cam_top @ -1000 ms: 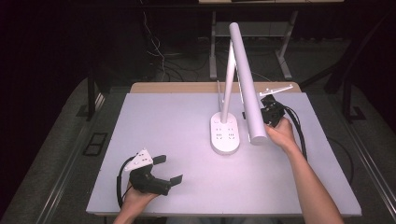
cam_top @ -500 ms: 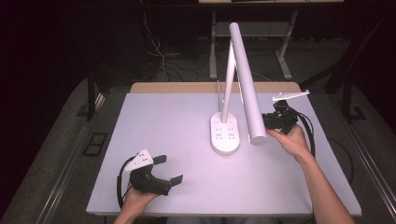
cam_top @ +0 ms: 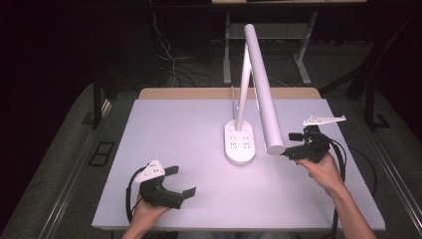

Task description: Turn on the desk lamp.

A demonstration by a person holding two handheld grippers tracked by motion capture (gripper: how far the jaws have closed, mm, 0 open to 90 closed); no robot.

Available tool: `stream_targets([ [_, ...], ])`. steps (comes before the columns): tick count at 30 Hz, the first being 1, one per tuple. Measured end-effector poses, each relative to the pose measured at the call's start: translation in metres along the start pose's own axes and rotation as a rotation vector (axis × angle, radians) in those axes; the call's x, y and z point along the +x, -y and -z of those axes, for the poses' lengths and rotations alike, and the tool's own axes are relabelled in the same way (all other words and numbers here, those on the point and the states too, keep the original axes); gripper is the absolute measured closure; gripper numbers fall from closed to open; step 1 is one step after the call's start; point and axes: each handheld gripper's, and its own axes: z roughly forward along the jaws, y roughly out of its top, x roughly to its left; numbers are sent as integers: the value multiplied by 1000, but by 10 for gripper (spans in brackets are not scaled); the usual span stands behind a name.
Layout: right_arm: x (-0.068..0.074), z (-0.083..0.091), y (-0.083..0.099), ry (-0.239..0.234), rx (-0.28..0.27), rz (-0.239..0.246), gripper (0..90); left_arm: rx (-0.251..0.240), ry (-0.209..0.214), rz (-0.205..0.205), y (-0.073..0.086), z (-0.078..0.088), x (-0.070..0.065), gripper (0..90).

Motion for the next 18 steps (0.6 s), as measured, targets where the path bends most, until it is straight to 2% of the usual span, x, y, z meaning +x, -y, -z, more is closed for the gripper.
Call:
stream_targets([
  [9,16,15,27,-19,-12,0,5,13,7,-9,0,-2,-2,0],
  [18,23,20,59,-8,-43,-7,6,10,5,-7,0,-2,-1,0],
])
